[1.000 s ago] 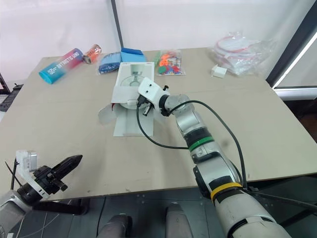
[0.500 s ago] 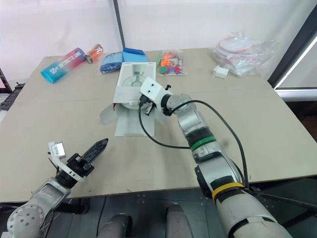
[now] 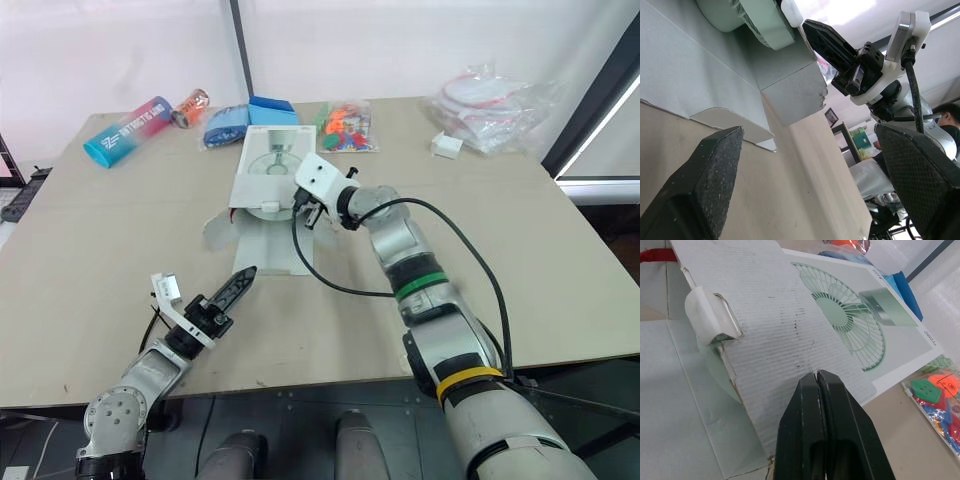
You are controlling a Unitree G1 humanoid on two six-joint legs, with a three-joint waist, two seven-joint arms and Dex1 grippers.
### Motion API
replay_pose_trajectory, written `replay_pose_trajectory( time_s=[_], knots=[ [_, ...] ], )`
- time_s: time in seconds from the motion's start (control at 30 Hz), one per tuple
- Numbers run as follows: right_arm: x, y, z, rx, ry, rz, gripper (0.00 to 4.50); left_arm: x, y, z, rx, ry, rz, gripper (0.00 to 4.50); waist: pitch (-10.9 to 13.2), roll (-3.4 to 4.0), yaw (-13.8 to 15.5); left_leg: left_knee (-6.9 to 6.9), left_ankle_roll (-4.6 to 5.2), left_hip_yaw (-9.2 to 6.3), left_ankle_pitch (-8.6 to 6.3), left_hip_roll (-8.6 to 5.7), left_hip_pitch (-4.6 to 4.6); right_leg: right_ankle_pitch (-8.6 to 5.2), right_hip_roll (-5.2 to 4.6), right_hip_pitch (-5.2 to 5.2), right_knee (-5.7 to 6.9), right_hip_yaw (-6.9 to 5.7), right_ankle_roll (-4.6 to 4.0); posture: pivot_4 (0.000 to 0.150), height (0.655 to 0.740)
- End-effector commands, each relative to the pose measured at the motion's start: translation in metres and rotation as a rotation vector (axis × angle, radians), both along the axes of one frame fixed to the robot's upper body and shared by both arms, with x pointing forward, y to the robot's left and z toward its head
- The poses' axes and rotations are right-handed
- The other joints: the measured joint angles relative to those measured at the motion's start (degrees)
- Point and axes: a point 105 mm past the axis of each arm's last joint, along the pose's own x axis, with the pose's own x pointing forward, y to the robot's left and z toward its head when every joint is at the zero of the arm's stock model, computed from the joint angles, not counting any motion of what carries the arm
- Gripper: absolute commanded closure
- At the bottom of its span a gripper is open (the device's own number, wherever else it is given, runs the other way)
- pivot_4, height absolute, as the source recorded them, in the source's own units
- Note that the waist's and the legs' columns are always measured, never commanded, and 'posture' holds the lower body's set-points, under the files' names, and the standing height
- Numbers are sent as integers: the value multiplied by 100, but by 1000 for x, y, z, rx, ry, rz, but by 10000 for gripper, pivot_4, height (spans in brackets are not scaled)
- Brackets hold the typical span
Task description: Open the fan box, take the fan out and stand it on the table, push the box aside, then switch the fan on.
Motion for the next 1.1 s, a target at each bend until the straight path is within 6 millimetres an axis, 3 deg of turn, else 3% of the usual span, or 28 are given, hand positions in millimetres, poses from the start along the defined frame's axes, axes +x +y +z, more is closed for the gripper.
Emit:
replay_pose_trajectory(
  time_s=[0.03,0.13,0.27,0.4,0.53,0.8,0.9,1.1],
  knots=[
    [-1,4,16,-1,-58,17,45000,-14,15,-3,17,8,29,516,0,0,-2,0,0,1,0,1,1,0,1,0,0,1,0,1500,7400],
    [-2,5,13,-2,-60,19,45000,-32,23,-15,6,60,25,516,0,1,-6,-5,4,11,-2,6,2,-1,5,-5,-1,8,-2,1500,7400],
    [-2,6,13,-4,-65,23,45000,-39,19,-7,-94,48,3,516,0,2,8,-2,11,12,-6,8,3,0,6,0,-1,9,0,1500,7400],
    [1,5,20,-13,-80,19,45000,-25,6,15,-193,-37,-40,516,0,1,30,1,34,11,-19,8,3,2,6,4,-2,9,2,1500,7400],
    [1,4,21,-20,-86,22,45000,-14,-6,16,-205,-43,-58,516,-1,1,27,2,6,16,-3,8,4,3,6,6,-8,9,2,1500,7400],
    [1,0,17,-30,-81,16,45000,28,-12,11,-149,-27,79,516,-1,1,46,1,4,20,-2,8,3,10,6,6,-11,10,1,1500,7400],
    [2,-1,17,-35,-81,11,45000,53,-12,21,-178,-34,143,516,-1,0,75,2,3,19,-1,8,3,10,6,6,-11,10,2,1500,7400],
    [3,-3,18,-40,-86,-2,45000,75,-18,36,-214,-41,148,516,-1,0,113,4,1,22,0,8,-5,11,5,3,-22,9,4,1500,7400]
  ],
)
